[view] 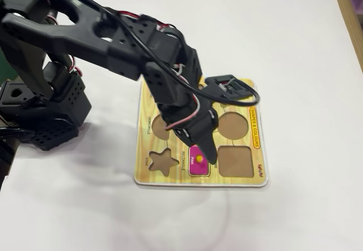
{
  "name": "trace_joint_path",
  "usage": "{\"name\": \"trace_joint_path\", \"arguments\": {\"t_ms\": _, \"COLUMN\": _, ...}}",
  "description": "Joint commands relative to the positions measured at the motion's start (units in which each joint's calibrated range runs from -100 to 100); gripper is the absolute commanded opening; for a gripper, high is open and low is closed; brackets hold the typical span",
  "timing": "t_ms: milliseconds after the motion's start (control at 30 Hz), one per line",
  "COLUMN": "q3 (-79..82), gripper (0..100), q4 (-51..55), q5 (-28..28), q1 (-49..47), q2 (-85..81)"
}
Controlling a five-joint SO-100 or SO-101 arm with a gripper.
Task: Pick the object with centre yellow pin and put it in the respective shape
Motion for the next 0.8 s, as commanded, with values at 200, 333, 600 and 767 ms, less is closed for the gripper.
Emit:
{"name": "trace_joint_path", "arguments": {"t_ms": 200, "q3": 18.3, "gripper": 23, "q4": -0.6, "q5": -10.3, "q1": -2.4, "q2": -22.2}}
{"name": "trace_joint_path", "arguments": {"t_ms": 333, "q3": 25.6, "gripper": 23, "q4": -0.6, "q5": -16.0, "q1": -4.1, "q2": -30.7}}
{"name": "trace_joint_path", "arguments": {"t_ms": 600, "q3": 36.8, "gripper": 23, "q4": -0.6, "q5": -23.9, "q1": -4.1, "q2": -47.9}}
{"name": "trace_joint_path", "arguments": {"t_ms": 767, "q3": 42.4, "gripper": 23, "q4": -0.6, "q5": -28.4, "q1": -4.1, "q2": -58.9}}
